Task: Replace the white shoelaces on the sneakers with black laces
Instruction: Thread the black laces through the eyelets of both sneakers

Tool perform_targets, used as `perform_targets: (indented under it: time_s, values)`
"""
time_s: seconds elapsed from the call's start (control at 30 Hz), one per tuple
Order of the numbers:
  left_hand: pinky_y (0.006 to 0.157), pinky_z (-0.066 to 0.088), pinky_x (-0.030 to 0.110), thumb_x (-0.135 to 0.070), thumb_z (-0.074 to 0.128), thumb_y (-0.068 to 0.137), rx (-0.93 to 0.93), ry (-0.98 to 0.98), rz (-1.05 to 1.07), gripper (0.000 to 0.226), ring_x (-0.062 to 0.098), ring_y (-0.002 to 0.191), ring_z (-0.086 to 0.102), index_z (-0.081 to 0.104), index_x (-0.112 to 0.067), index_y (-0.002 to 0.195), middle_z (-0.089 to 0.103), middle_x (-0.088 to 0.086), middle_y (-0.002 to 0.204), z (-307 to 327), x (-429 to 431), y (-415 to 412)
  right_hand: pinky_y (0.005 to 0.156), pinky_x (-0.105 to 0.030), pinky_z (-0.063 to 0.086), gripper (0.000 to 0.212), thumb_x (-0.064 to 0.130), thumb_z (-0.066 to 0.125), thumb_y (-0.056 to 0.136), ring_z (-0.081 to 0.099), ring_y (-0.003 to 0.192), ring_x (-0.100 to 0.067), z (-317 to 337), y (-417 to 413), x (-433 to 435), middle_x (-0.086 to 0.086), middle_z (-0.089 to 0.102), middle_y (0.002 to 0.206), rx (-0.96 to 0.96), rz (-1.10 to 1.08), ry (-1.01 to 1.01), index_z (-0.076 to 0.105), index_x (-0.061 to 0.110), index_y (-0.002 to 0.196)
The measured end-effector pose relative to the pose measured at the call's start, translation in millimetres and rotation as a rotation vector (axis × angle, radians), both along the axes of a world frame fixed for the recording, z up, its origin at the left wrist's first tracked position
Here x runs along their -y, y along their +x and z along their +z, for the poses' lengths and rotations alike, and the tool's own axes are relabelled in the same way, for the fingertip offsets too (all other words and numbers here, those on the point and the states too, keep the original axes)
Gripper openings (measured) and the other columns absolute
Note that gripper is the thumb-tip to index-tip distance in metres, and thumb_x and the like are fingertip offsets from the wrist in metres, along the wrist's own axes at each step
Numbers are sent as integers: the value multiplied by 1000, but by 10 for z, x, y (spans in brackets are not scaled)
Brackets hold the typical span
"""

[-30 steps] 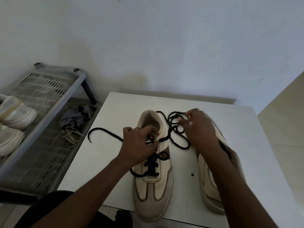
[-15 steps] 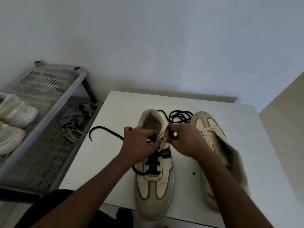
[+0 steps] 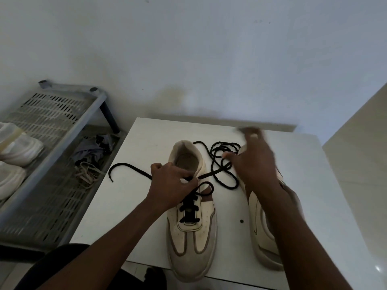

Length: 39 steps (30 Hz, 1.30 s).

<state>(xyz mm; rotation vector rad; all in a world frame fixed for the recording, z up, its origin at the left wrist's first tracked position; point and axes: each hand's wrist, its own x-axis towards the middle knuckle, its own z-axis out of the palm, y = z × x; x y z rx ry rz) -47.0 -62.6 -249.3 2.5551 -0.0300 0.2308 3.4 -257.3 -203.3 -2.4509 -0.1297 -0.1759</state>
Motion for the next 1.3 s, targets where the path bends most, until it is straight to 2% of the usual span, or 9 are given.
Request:
perform_targets:
  time_s: [0.1, 0.3, 0.47, 0.67, 0.77, 0.9, 1.0, 1.2, 1.3]
  values:
    - [80, 14, 25, -59, 44, 78, -12, 28, -27, 38, -11, 75, 44, 73, -44, 96, 57, -25, 63, 3, -14, 6, 89, -32, 48, 28, 24, 80, 75, 56, 93, -6, -86, -71, -179, 10, 60, 114, -209, 425, -118, 68, 32, 100]
    - [77, 14, 24, -65, 38, 73, -24, 9, -31, 48, -19, 80, 45, 74, -42, 95, 45, -31, 52, 24, -15, 19, 75, -32, 51, 7, 30, 74, 81, 57, 75, -2, -355, -93, -231, 14, 66, 81, -225, 420, -48, 68, 29, 82]
    - [79, 15, 23, -40, 64, 87, -83, -10, -16, 18, -14, 73, 41, 75, -34, 100, 40, -31, 62, 71, -28, -4, 61, -26, 47, 21, 29, 78, 78, 53, 57, 0, -185, -62, -62, 11, 59, 60, -230, 345, 125, 63, 16, 69]
    - [82, 15, 22, -40, 64, 87, -88, -71, 18, 15, -14, 73, 44, 76, -34, 95, 51, -28, 65, 82, -22, -31, 55, -19, 39, 18, 29, 64, 92, 53, 57, -6, -38, 95, 337, 1, 67, 81, 9, -222, 262, 63, 13, 82]
    - [82, 15, 23, -42, 59, 91, -105, -35, -12, 20, -11, 71, 47, 77, -33, 91, 46, -26, 54, 78, -43, -29, 68, -18, 34, 18, 30, 58, 95, 56, 80, -15, -23, 75, 405, 4, 63, 91, 144, -469, 275, 63, 12, 95]
    - [87, 19, 26, -37, 50, 97, -140, -88, -20, 33, -2, 68, 49, 76, -25, 81, 47, -17, 51, 110, -41, -20, 85, -23, 39, 37, 29, 71, 85, 52, 92, -8, -27, -20, 22, 7, 52, 123, -13, -69, 139, 60, 23, 120]
    - [92, 25, 31, -41, 37, 87, -148, -136, -17, 47, 4, 66, 51, 72, -16, 70, 49, -10, 51, 141, -38, -32, 88, -38, 51, 34, 31, 78, 76, 58, 95, -10, -74, -114, -231, 9, 59, 117, -215, 365, -50, 65, 31, 107]
    - [87, 38, 36, -26, 36, 77, -250, -254, -152, 45, -2, 66, 52, 76, -21, 98, 56, -20, 63, 205, -158, -14, 75, -42, 55, 11, 34, 70, 84, 61, 72, -10, -319, -143, -262, 6, 68, 81, -273, 423, -80, 71, 25, 89]
    - [69, 46, 20, -10, 50, 87, -325, -242, -193, 33, 5, 61, 56, 74, -21, 105, 67, -9, 74, 169, -277, 33, 67, -38, 56, 13, 35, 64, 89, 59, 57, -4, -300, -134, -196, 8, 70, 73, -275, 417, 76, 73, 28, 82]
